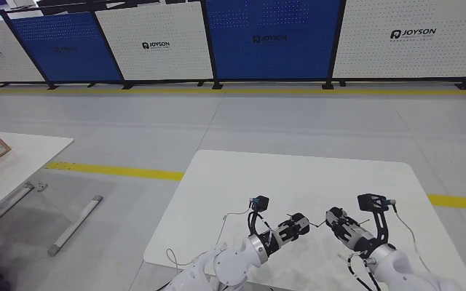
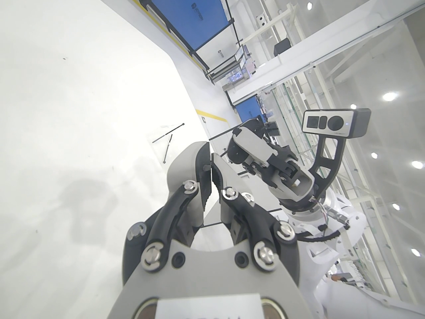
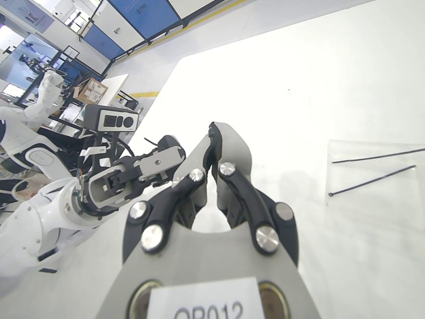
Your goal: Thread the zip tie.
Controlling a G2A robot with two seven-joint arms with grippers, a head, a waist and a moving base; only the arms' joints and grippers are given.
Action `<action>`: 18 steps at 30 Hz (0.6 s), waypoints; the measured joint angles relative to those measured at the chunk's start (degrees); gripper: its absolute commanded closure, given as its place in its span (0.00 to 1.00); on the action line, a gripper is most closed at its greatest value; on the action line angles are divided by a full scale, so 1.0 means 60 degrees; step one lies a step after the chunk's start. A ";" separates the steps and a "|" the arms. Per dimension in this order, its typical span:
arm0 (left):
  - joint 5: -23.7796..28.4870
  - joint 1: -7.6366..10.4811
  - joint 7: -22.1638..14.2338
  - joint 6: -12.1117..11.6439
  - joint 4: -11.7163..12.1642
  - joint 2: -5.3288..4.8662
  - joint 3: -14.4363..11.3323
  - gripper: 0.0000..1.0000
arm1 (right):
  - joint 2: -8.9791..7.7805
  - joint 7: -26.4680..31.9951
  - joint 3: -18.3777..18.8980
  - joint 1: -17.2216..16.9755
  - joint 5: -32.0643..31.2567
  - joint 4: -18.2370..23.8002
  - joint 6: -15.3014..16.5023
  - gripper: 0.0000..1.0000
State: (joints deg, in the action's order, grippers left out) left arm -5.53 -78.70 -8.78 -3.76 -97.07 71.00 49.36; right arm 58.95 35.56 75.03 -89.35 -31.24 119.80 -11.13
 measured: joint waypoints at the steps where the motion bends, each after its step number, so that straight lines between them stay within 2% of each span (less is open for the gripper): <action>1: 0.0000 0.0000 0.0000 0.0000 0.0000 0.0000 0.0000 1.00 | 0.0005 -0.0010 -0.0008 0.0007 -0.0001 -0.0006 0.0004 1.00; 18: 0.0000 0.0000 0.0000 0.0000 0.0000 0.0000 0.0000 1.00 | 0.0090 0.0159 -0.0228 0.0232 -0.0088 -0.0288 -0.0006 1.00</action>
State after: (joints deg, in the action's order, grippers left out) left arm -5.53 -78.70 -8.78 -3.76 -97.07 71.00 49.36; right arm 59.49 36.52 73.65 -87.96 -31.77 118.08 -11.16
